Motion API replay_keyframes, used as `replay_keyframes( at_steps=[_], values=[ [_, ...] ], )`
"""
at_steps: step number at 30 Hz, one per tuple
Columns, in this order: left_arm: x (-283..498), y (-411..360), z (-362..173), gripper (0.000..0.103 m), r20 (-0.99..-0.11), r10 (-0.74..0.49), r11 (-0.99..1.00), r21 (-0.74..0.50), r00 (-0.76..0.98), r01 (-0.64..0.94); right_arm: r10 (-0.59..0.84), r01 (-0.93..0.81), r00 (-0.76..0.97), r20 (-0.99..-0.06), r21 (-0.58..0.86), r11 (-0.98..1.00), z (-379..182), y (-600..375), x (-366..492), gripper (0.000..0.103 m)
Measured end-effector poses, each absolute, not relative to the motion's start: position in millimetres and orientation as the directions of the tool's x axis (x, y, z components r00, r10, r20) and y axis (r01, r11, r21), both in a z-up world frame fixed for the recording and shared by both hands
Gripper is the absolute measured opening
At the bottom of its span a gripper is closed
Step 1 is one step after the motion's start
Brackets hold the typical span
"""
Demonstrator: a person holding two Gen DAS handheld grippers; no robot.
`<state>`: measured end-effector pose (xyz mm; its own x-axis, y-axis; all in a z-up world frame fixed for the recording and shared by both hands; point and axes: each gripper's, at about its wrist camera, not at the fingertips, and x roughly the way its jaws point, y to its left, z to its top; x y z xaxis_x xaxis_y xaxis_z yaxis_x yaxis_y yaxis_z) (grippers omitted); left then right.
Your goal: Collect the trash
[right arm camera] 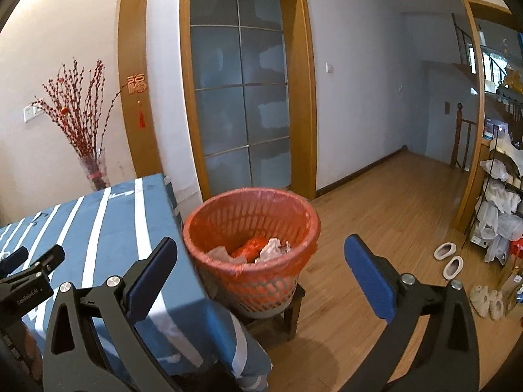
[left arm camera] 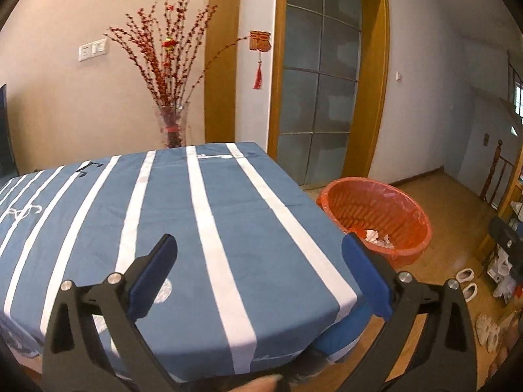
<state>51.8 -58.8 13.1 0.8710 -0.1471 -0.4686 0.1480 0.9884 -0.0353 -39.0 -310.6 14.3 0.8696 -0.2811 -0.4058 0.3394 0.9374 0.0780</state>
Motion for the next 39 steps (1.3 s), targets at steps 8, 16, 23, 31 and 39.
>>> replay_keyframes(
  at_steps=[8, 16, 23, 31, 39],
  values=[
    [34.5, -50.3, 9.2, 0.099, -0.450, -0.066, 0.997, 0.003, 0.890, 0.075, -0.290, 0.322, 0.865, -0.408, 0.009, 0.947, 6.9, -286.6, -46.0, 0.101],
    [28.1, -38.6, 3.2, 0.099, -0.466, -0.018, 1.000, 0.002, 0.885, 0.022, -0.276, 0.308, 0.854, -0.441, 0.001, 0.951, -0.5, -273.5, -45.3, 0.101],
    [29.3, -34.1, -5.4, 0.099, -0.492, -0.006, 1.000, 0.003, 0.870, 0.009, -0.272, 0.309, 0.836, -0.476, 0.000, 0.951, -8.9, -271.1, -41.3, 0.101],
    [31.2, -34.5, -14.3, 0.099, -0.521, -0.009, 1.000, 0.003, 0.853, 0.012, -0.270, 0.312, 0.818, -0.508, -0.004, 0.950, -17.5, -270.4, -38.3, 0.101],
    [33.3, -35.7, -21.0, 0.099, -0.546, -0.010, 1.000, 0.000, 0.838, 0.012, -0.264, 0.310, 0.808, -0.527, -0.001, 0.951, -21.9, -270.5, -35.1, 0.101]
  ],
)
